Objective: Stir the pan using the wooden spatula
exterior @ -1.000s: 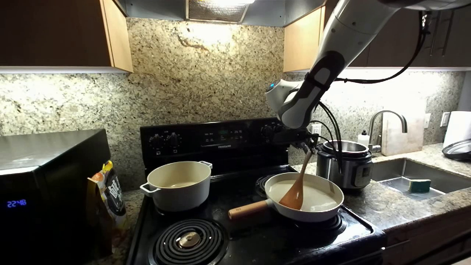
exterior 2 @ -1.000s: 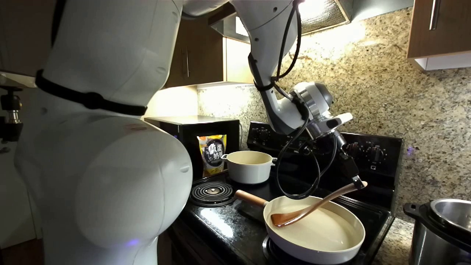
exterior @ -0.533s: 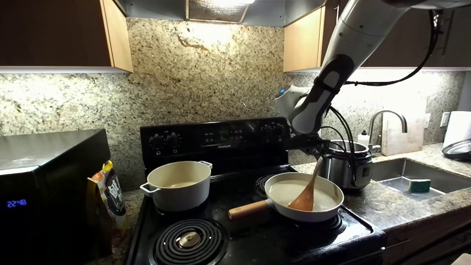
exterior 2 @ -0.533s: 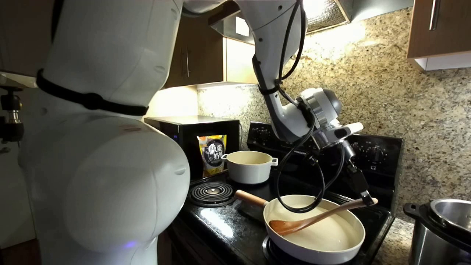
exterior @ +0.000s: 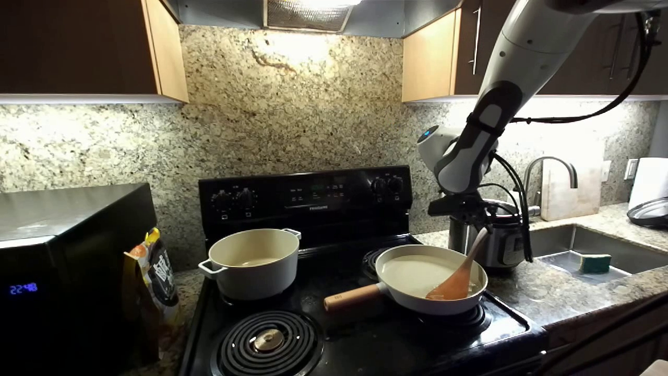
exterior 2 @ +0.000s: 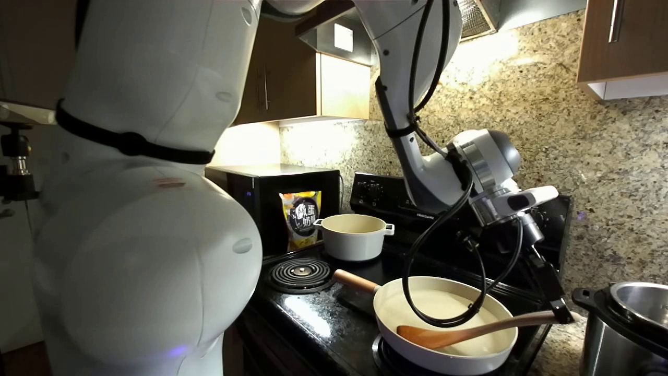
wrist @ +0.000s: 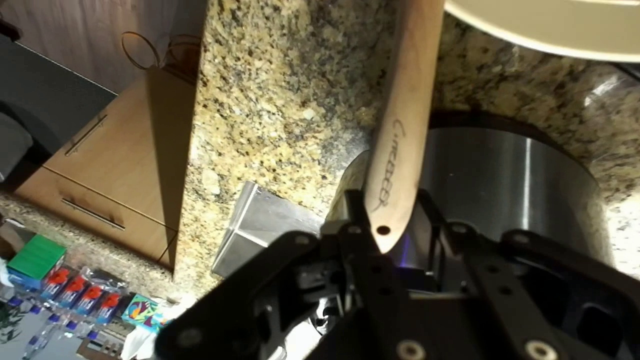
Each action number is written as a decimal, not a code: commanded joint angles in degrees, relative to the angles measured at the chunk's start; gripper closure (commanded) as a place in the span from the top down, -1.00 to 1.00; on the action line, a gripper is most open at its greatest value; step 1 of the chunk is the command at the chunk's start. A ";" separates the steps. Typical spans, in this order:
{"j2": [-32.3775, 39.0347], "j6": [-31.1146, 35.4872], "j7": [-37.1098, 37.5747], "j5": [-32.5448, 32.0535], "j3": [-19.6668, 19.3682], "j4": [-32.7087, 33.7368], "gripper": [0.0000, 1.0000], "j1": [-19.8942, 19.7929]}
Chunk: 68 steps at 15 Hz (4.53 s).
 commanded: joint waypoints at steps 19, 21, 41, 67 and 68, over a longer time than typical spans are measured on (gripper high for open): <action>3.45 -4.95 -0.37 -1.44 -0.68 14.08 -0.87 -1.26; 4.20 -5.96 -0.33 -1.81 0.15 15.63 -0.87 -0.21; 2.12 -4.22 1.10 -11.04 5.28 7.64 -0.87 3.64; 3.34 4.42 -2.30 -1.90 0.28 9.88 -0.87 -4.60; 3.45 4.34 -2.32 -1.79 0.37 10.55 -0.87 -4.37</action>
